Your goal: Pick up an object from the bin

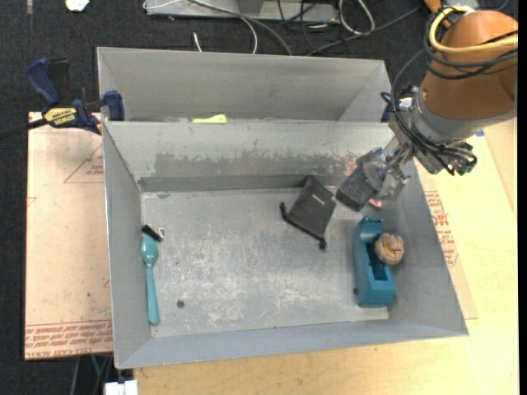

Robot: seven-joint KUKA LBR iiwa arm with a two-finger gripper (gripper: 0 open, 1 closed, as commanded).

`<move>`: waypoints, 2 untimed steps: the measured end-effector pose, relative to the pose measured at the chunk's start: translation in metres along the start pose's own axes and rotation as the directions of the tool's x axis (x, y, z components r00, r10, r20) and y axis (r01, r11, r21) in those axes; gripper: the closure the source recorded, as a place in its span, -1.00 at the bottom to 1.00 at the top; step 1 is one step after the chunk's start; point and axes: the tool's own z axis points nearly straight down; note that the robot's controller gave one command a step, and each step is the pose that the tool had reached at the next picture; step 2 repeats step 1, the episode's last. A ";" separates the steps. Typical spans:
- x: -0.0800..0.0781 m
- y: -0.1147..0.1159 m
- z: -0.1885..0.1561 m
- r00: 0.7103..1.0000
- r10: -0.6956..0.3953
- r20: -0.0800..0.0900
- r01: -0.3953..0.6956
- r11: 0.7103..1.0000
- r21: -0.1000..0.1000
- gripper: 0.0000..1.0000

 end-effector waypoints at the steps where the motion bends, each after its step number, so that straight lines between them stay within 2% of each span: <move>1: 0.006 -0.001 -0.008 1.000 -0.029 0.003 0.029 1.000 0.004 1.00; 2: 0.006 -0.001 -0.008 1.000 -0.029 0.003 0.029 1.000 0.004 1.00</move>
Offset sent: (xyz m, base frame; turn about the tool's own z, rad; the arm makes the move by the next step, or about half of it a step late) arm 0.0248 0.0265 -0.1610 -0.2490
